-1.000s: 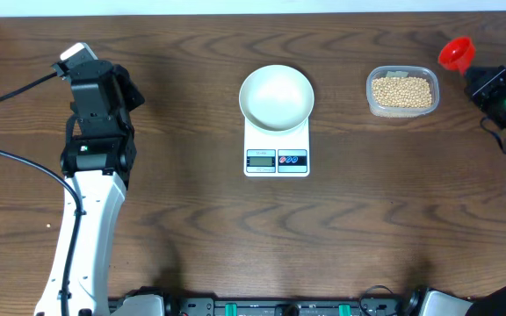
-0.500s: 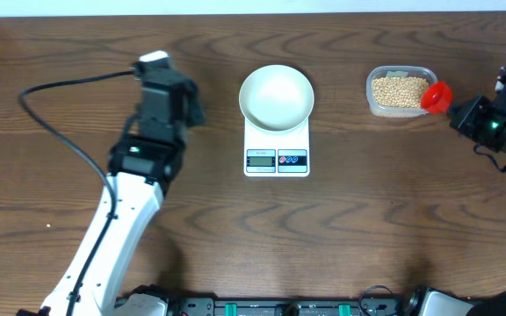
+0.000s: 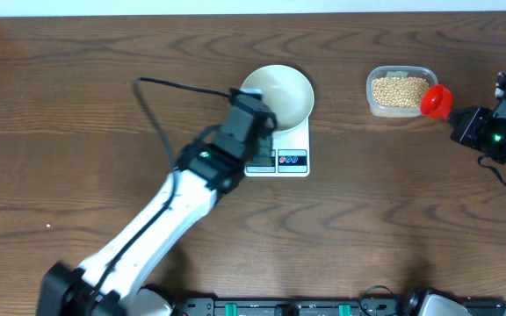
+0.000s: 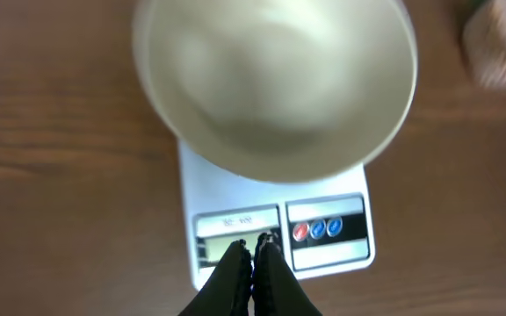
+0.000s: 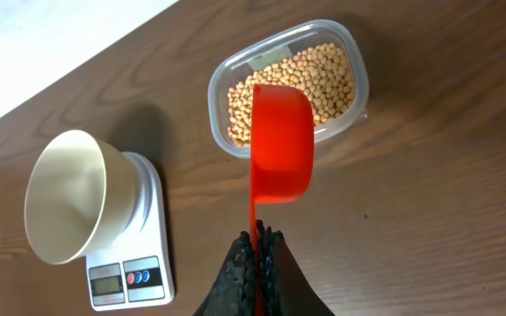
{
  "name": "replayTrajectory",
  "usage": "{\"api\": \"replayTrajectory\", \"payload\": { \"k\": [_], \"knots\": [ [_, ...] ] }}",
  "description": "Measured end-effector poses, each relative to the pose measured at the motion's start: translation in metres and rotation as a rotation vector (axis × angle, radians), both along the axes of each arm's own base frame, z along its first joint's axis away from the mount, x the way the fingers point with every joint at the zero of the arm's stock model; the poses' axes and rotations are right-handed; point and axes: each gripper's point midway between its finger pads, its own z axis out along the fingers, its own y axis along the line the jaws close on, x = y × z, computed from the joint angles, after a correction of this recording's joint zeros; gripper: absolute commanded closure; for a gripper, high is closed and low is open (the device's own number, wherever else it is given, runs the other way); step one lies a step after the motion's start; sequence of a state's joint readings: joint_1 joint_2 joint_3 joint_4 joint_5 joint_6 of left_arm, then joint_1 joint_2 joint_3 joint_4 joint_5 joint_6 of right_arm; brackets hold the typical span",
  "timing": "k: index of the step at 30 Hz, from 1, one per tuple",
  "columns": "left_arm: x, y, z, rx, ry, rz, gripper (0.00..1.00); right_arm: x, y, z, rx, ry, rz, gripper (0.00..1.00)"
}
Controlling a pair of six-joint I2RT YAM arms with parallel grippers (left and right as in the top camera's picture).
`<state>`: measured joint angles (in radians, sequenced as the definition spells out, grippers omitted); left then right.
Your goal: Scoop item into bowl and weigh 50g on scale
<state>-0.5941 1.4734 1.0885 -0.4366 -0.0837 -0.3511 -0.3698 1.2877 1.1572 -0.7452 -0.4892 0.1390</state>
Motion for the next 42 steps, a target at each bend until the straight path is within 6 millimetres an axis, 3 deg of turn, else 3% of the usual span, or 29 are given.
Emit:
{"api": "replayTrajectory", "payload": {
  "k": [6,10,18,26,42],
  "knots": [
    [-0.008,-0.022,-0.055,0.054,0.117,-0.027,0.93,-0.004,0.002,-0.003,-0.004,0.015,0.018,0.99],
    [-0.013,-0.034,-0.074,0.063,0.151,-0.033,0.93,-0.003,0.002,-0.003,-0.01,0.011,0.023,0.99],
    [-0.01,-0.046,-0.081,0.037,0.145,-0.029,0.93,-0.003,0.002,-0.003,-0.021,0.008,0.034,0.99],
    [-0.011,-0.046,-0.106,0.069,0.187,-0.025,0.93,-0.004,0.002,-0.003,-0.025,0.009,0.04,0.99],
    [-0.008,-0.054,-0.107,0.039,0.15,-0.037,0.93,-0.004,0.002,-0.006,-0.026,0.018,0.044,0.99]
  ]
}}
